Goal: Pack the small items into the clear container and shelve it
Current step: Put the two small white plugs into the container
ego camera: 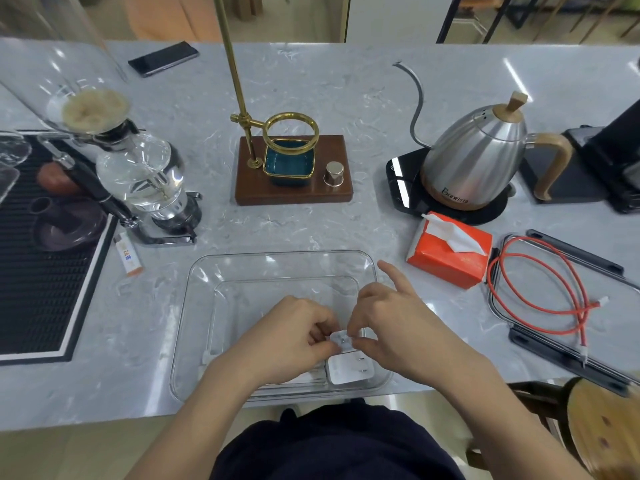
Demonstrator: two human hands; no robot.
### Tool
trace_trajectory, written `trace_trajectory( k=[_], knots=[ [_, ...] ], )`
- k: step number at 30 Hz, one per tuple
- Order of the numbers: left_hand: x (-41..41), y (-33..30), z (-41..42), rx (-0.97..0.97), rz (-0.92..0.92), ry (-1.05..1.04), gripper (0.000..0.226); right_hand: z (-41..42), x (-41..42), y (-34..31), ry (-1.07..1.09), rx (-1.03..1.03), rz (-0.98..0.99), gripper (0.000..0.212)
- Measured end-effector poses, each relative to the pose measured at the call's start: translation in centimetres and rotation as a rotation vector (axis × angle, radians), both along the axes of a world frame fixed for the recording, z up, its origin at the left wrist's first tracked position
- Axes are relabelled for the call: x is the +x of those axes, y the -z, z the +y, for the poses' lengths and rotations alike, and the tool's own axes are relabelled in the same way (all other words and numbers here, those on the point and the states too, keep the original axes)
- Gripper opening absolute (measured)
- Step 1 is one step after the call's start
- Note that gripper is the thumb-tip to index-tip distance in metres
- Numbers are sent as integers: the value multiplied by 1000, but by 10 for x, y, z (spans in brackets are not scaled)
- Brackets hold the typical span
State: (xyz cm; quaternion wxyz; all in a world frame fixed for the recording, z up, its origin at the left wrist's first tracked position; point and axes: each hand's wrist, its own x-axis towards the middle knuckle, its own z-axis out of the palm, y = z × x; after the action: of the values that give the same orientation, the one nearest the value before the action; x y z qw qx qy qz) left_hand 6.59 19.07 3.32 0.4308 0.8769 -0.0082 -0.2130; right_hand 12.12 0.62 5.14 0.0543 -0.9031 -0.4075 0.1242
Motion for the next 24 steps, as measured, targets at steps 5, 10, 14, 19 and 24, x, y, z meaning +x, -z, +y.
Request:
trace_trajectory(
  k=[5, 10, 14, 19, 24],
  knots=[
    [0, 0, 0, 19, -7, 1, 8, -1, 0, -4, -8, 4, 14, 14],
    [1, -1, -1, 15, -11, -21, 15, -1, -1, -4, -19, 5, 4, 18],
    [1, -2, -2, 14, -13, -29, 18, -1, -2, -5, -23, 0, 5, 19],
    [2, -2, -3, 1, 0, -46, 18, -1, -2, -5, -26, -19, -1, 20],
    [2, 1, -4, -9, 10, -77, 18, -1, -1, -4, -17, -8, 28, 19]
  ],
)
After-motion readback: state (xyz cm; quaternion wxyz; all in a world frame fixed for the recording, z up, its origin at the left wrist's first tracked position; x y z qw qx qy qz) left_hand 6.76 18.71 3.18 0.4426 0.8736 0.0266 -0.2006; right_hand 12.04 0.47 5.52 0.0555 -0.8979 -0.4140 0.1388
